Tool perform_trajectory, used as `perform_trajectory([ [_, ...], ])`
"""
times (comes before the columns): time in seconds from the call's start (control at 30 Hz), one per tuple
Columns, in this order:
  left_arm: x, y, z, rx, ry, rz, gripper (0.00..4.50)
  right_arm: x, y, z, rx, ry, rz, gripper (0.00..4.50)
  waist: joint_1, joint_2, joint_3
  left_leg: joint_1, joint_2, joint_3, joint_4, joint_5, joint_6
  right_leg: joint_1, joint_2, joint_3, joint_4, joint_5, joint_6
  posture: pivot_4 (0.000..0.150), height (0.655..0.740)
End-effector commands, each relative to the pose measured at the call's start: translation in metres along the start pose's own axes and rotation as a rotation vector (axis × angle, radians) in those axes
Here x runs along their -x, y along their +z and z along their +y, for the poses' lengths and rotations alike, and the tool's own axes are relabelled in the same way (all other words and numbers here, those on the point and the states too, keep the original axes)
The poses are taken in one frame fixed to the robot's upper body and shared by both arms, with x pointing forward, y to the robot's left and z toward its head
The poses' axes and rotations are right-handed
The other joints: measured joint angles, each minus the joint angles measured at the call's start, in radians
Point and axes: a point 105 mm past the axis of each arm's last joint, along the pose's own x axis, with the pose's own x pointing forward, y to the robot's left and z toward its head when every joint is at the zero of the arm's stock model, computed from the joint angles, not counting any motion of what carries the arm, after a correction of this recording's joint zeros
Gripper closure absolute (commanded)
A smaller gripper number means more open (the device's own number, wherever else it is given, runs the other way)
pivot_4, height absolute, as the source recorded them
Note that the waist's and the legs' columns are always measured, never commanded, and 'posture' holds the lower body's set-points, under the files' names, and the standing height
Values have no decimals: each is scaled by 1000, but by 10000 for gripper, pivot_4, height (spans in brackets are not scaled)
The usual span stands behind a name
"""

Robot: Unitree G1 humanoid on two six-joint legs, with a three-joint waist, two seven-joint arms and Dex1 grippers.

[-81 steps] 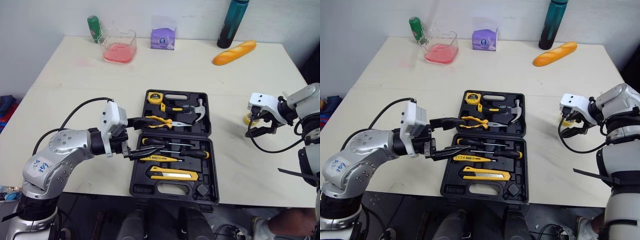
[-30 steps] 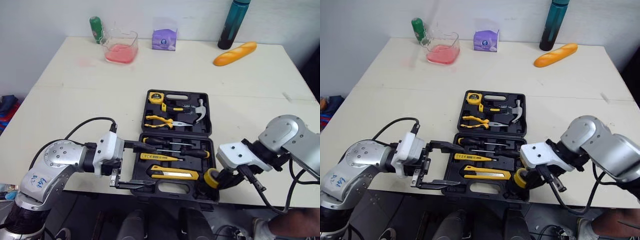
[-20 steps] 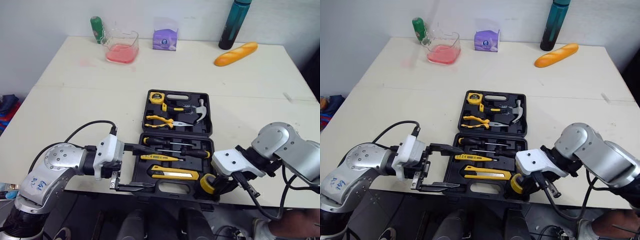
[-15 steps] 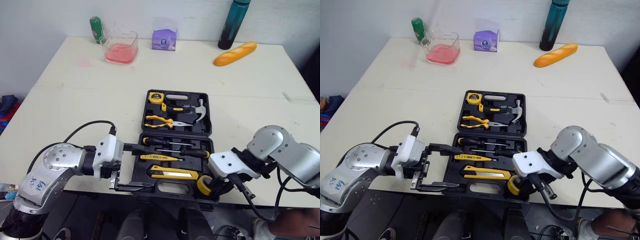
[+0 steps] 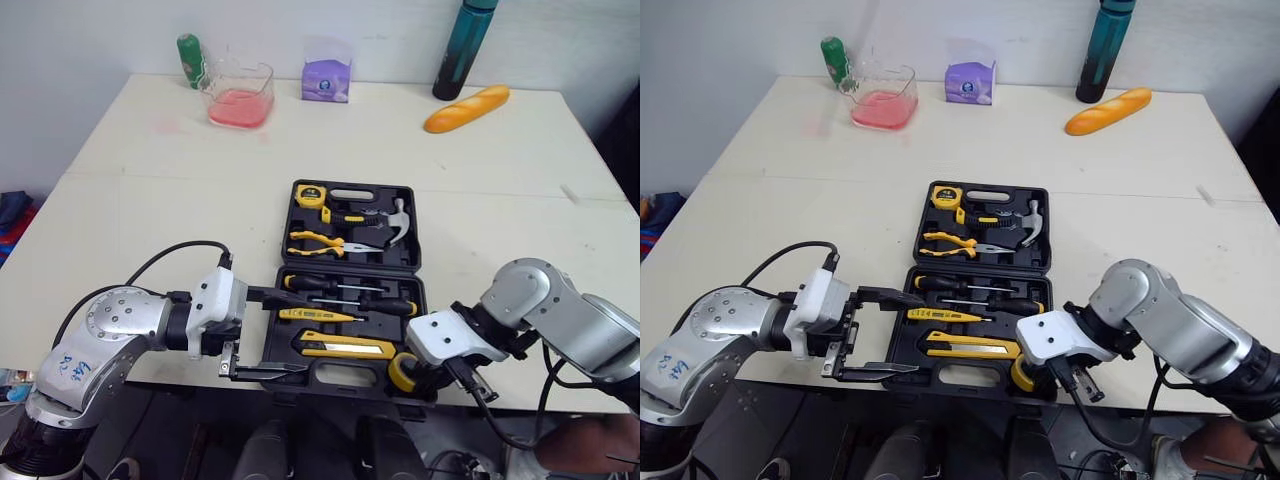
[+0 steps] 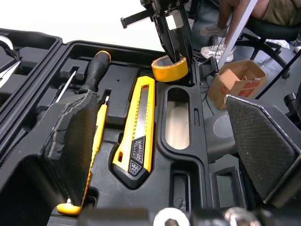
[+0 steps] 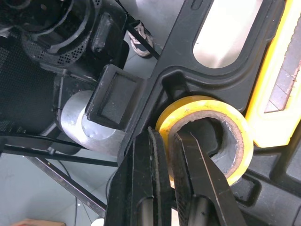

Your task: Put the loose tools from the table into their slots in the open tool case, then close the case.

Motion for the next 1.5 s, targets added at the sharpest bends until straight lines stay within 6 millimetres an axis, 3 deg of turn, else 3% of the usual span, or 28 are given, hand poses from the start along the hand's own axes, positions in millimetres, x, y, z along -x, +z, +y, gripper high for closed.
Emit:
perform_trajectory([
  [0.03, 1, 8, -4, -37, -7, -7, 0, -5, 3, 5, -11, 39, -8, 44693, 0, 0, 0, 0, 0, 0, 0, 0, 0, 0, 0, 0, 0, 0, 0, 1500, 7400],
  [0.1, 1, 8, -4, -37, -7, -6, 0, -5, 5, 10, -24, 68, -22, 44693, 1, 0, 0, 0, 0, 0, 0, 0, 0, 0, 0, 0, 0, 0, 0, 1500, 7400],
  [0.23, 1, 8, -4, -36, -7, -4, 0, 1, 15, 16, 18, 90, -81, 29237, 3, 0, 0, 0, 0, 0, 0, 0, 0, 0, 0, 0, 0, 0, 0, 1500, 7400],
  [0.47, 3, 8, -4, -26, -6, -1, 0, 12, 14, 22, 8, 134, -78, 29237, 1, 0, 0, -1, 0, 0, 0, 0, 0, 0, -1, 0, 0, 0, 0, 1500, 7400],
  [0.67, 4, 8, -3, -25, 9, -7, 0, 23, 21, 15, 2, 103, -150, 29237, 2, 0, 0, 0, 0, 0, 0, 0, 0, 0, -1, 0, 0, 0, 0, 1500, 7400],
  [0.93, 9, 10, 2, -32, 38, -23, 0, 45, 30, 17, 25, 60, -436, 29237, 3, 0, 0, -1, 0, 0, 0, 0, 0, 0, -1, 0, 0, 0, 0, 1500, 7400],
  [1.17, 11, 9, 3, -24, 41, -25, 0, 43, 23, 20, -19, -15, -625, 29237, 7, -1, 0, -1, 0, 0, 0, 0, 1, 1, -1, -1, 0, 0, 0, 1500, 7400],
  [1.3, 12, 8, 2, -18, 34, -21, 0, 28, 20, 10, 92, -159, -686, 44683, 4, -1, 0, 0, 0, -1, 0, 0, 0, 1, 0, -1, 0, 0, 0, 1500, 7400],
  [1.5, 14, 6, 2, -11, 28, -14, 0, 14, 18, 8, 125, -185, -734, 44683, 5, -1, 0, 0, 0, 0, 0, 0, 0, 1, 0, -1, 0, 0, 0, 1500, 7400],
])
